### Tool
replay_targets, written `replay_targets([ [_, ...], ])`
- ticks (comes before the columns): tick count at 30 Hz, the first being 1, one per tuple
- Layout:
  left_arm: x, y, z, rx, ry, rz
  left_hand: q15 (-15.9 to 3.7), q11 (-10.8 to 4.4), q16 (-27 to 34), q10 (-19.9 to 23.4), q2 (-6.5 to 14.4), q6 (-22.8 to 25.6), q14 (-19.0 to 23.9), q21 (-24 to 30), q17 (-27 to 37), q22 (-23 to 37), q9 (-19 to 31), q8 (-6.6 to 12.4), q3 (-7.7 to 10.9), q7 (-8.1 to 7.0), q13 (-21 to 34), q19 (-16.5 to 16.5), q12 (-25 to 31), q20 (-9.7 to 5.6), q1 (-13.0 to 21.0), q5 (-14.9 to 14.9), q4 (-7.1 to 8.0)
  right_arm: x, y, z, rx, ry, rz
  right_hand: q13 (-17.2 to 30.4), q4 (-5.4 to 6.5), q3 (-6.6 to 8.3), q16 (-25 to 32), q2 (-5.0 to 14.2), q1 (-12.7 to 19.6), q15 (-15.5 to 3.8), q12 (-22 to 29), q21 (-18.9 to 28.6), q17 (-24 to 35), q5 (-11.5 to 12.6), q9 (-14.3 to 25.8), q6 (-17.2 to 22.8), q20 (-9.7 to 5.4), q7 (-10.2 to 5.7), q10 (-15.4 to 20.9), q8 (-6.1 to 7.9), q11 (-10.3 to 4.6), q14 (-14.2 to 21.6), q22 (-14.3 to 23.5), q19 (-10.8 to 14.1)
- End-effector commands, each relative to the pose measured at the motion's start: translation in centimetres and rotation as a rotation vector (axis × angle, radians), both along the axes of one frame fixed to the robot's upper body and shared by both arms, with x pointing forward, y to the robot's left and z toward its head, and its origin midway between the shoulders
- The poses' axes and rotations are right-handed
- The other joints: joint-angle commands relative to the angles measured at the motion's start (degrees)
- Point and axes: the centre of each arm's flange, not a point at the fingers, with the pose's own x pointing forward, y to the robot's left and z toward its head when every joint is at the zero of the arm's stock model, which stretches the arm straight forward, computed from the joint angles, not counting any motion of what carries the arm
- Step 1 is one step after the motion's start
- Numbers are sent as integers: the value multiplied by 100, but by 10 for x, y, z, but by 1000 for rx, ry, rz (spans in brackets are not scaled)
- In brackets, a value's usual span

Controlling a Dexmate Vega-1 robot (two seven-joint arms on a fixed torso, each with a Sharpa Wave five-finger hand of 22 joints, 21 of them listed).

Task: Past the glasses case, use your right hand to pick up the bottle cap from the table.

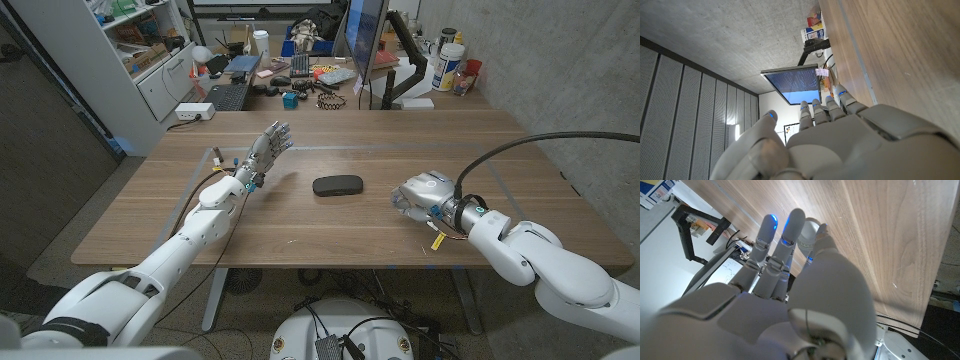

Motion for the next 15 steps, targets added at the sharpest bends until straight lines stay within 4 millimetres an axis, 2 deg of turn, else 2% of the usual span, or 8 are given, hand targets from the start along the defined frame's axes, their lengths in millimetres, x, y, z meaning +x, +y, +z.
replay_targets([
  [1, -4, -3, 1, 3, -7, -3, -238, -14, 19, -15, -18, 7, 14, -33, 8, 13, 10, 3, -6, -13, 29, 27, 25, -15, -32, 54, 0, -4, -8, 10, 14, -42, -7, 843, 116, 126, -29, 373, 292, -48, 704, -23, 17, 11, 11, 316, -797, 328, 1035, 28, -550, 28, -11, 51],
  [5, -5, -4, 1, 4, -8, -3, -238, -7, 18, -21, -19, 14, 13, -36, 8, 13, 10, 6, -9, -10, 29, 27, 23, -9, -33, 57, -1, -5, -9, 13, 12, -58, -1, 850, 121, 128, -50, 368, 281, -47, 708, -36, 17, 4, 3, 323, -800, 322, 1046, 34, -511, 25, -37, 71],
  [15, -6, -3, 2, 5, -10, -2, -239, -8, 17, -10, -21, 7, 12, -41, 8, 13, 10, 5, -14, -10, 29, 30, 27, -8, -36, 61, -4, -7, -10, 20, 13, -91, 0, 861, 118, 140, -54, 361, 281, -47, 714, -51, 58, -6, -3, 362, -813, 337, 1082, 63, -551, 65, -80, 110],
])
